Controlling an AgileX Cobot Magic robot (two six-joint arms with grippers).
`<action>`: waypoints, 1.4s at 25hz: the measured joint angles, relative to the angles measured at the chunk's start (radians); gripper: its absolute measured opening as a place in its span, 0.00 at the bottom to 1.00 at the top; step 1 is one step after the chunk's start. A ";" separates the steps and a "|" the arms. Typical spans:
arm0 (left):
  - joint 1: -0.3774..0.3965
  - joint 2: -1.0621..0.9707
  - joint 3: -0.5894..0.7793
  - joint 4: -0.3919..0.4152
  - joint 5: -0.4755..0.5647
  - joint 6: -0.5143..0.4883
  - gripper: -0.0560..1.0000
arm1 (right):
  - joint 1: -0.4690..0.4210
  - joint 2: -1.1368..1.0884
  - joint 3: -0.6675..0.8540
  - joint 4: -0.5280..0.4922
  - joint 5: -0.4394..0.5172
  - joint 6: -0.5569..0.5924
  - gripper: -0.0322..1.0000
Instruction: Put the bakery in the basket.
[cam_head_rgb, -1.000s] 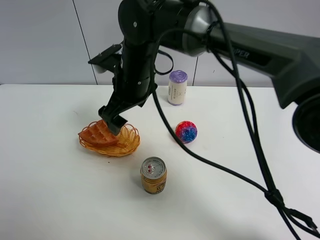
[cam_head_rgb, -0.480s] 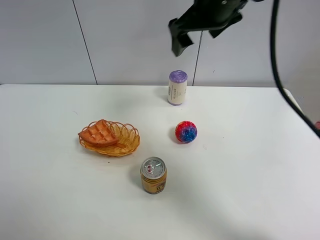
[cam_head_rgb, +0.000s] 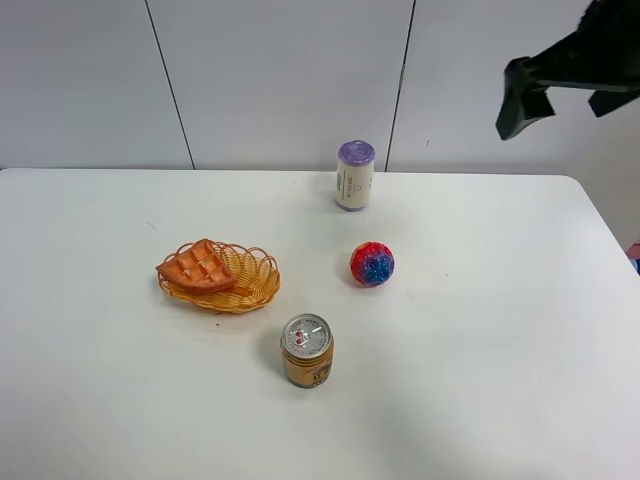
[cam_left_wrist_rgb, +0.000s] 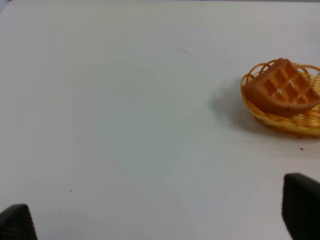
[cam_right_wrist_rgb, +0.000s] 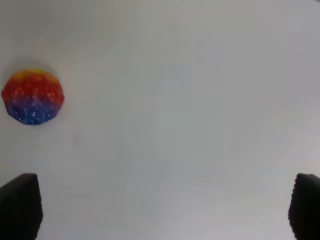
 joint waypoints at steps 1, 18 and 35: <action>0.000 0.000 0.000 0.000 0.000 0.000 1.00 | -0.019 -0.028 0.023 0.004 0.000 0.019 0.99; 0.000 0.000 0.000 0.000 0.000 0.000 1.00 | -0.210 -0.614 0.561 0.014 -0.224 0.022 0.99; 0.000 0.000 0.000 0.000 0.000 0.000 1.00 | -0.346 -1.001 0.586 0.070 -0.147 -0.104 0.99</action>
